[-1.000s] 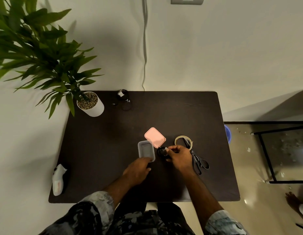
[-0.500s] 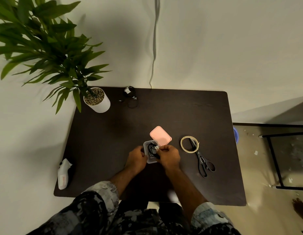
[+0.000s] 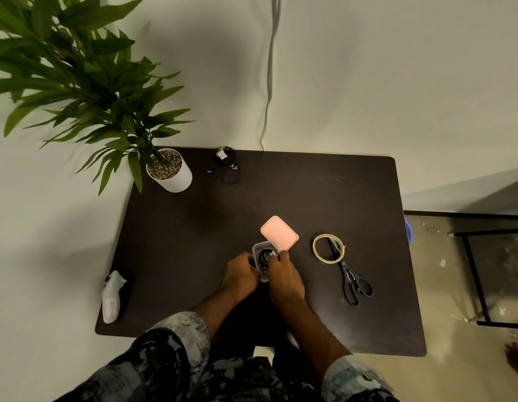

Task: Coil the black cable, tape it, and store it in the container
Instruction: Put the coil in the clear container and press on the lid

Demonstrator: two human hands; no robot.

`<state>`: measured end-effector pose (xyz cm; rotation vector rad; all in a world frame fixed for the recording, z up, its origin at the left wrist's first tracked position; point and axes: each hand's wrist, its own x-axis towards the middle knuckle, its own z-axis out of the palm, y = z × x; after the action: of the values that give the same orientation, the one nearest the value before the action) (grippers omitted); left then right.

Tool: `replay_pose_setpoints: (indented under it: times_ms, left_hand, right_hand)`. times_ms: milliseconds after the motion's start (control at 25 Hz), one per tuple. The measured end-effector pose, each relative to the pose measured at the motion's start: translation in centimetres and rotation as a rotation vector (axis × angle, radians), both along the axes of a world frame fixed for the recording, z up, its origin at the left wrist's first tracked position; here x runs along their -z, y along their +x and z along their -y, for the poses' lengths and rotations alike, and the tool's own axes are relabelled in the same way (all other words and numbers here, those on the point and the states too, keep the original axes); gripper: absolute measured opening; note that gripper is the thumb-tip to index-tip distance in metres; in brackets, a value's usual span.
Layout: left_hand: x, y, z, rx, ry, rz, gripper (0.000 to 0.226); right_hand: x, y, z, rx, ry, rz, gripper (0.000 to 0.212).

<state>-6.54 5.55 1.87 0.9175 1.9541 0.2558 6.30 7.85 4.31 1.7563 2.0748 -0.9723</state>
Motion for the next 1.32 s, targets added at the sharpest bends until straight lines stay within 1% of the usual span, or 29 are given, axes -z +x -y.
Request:
replay_pose_setpoints:
  times_ms: [80,160,240,320,440,520,560,640,680,760,800,920,1000,1120,1200,1240,1320]
  left_hand:
    - [0.0,0.1,-0.1,0.028,-0.008,0.002,0.032]
    - [0.1,0.2,-0.1,0.054,0.001,-0.004,0.03]
    - [0.0,0.2,-0.1,0.062,0.003,-0.006,0.027]
    - [0.0,0.0,-0.1,0.041,-0.01,-0.002,0.024]
    - [0.3,-0.6,-0.1,0.029,-0.036,-0.01,0.022]
    - [0.2,-1.0,-0.1,0.027,-0.042,0.004,0.021]
    - [0.3,-1.2,-0.1,0.023,-0.044,0.015,0.021]
    - [0.4,-1.6,-0.1,0.023,-0.061,0.035,0.024]
    - [0.5,-1.8,-0.1,0.025,-0.074,0.042,0.026]
    - [0.8,-2.2,-0.1,0.034,-0.085,0.051,0.028]
    - [0.9,-2.3,-0.1,0.039,-0.086,0.053,0.028]
    - [0.8,-2.6,0.1,0.045,-0.076,0.07,0.029]
    - [1.0,-2.6,0.2,0.049,-0.065,0.074,0.029]
    - [1.4,-2.6,0.0,0.04,-0.069,0.069,0.031]
    - [1.3,-2.6,-0.1,0.041,-0.07,0.075,0.032]
    - [1.2,-2.5,-0.2,0.042,-0.07,0.083,0.033]
    - [1.1,-2.5,-0.3,0.033,-0.064,0.1,0.032]
  right_hand:
    - [0.4,0.3,-0.1,-0.074,0.008,0.028,0.046]
    - [0.5,0.5,-0.2,-0.139,-0.028,0.062,0.044]
    - [0.2,0.7,-0.7,-0.154,-0.062,0.03,0.043]
    - [-0.3,1.2,-1.4,-0.096,-0.008,-0.06,0.038]
    - [-0.5,2.0,-3.2,0.084,0.155,-0.142,0.028]
    - [-0.3,2.7,-4.5,0.129,0.178,-0.139,0.034]
    - [0.0,2.9,-5.1,0.103,0.15,-0.124,0.04]
    - [0.7,3.4,-5.9,-0.022,0.066,-0.066,0.052]
    - [1.3,3.6,-6.0,-0.092,0.043,-0.027,0.053]
    - [2.3,3.7,-5.7,-0.142,0.054,0.049,0.044]
    - [2.6,3.6,-5.4,-0.123,0.063,0.076,0.042]
    - [2.9,3.4,-4.0,-0.025,0.054,0.125,0.045]
    - [3.0,3.4,-3.3,0.033,0.067,0.126,0.04]
    - [3.0,3.3,-3.1,-0.021,0.092,0.186,0.03]
    - [2.7,3.1,-3.4,-0.043,0.131,0.224,0.028]
    - [2.3,3.1,-3.7,-0.015,0.164,0.212,0.029]
    - [1.6,3.2,-4.2,0.141,0.223,0.112,0.026]
